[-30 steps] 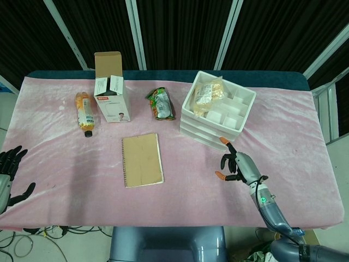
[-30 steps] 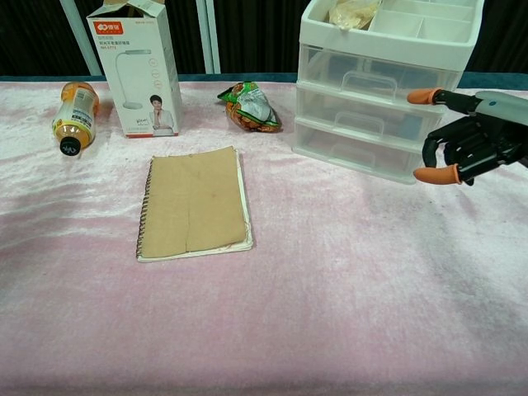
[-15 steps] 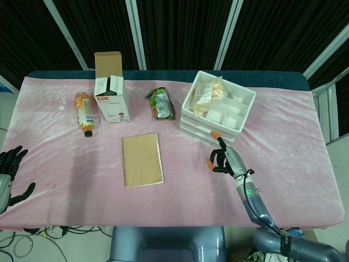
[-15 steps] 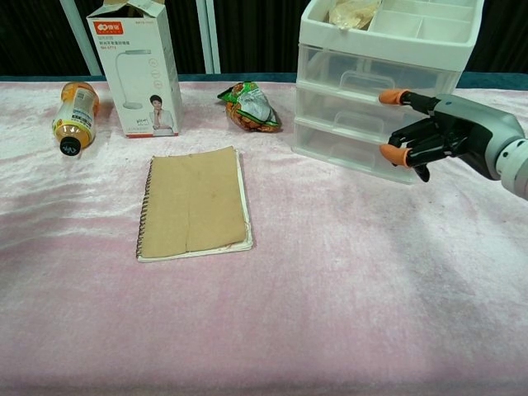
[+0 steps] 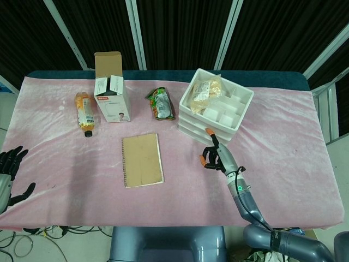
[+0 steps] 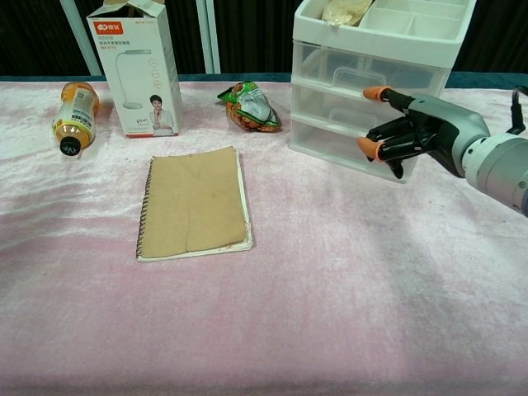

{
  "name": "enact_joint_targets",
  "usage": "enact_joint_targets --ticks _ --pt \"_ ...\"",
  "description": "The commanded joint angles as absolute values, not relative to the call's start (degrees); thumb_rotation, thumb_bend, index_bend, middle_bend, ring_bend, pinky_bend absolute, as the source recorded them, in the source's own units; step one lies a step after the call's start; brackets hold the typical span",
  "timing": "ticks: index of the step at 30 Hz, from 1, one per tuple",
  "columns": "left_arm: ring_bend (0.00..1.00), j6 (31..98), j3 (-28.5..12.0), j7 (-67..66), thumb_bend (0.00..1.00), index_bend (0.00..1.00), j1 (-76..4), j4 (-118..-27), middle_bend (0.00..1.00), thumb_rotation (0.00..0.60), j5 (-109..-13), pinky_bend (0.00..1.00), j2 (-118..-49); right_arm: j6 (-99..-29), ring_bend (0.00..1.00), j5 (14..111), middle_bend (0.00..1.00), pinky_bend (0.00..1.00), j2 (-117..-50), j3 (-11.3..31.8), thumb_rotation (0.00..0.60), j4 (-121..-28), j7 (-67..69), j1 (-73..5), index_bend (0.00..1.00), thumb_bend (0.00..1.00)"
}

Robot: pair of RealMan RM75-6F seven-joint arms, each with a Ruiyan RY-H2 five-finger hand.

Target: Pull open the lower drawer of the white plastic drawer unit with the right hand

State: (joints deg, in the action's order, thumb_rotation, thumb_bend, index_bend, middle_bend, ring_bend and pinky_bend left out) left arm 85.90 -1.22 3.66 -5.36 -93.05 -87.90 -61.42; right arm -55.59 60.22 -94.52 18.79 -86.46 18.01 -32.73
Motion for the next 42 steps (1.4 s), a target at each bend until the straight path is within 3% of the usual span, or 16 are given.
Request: enact_joint_targets --ticks 1,42 --pt "0.0 85.8 -1.2 3.7 0.31 0.06 -5.4 -93.1 0.01 0.6 -87.9 0.01 -61.4 -56.1 0.76 60.0 0.68 0.72 -95.2 19.1 0.6 -86.1 17.5 -33.0 0.04 0.4" --pt "0.0 85.6 -1.4 3.4 0.31 0.06 -5.2 -93.0 0.01 0.6 -87.7 0.01 -61.2 -54.4 0.76 53.8 0.68 0.71 -100.7 23.7 0.6 -82.1 13.9 -37.5 0.04 0.46"
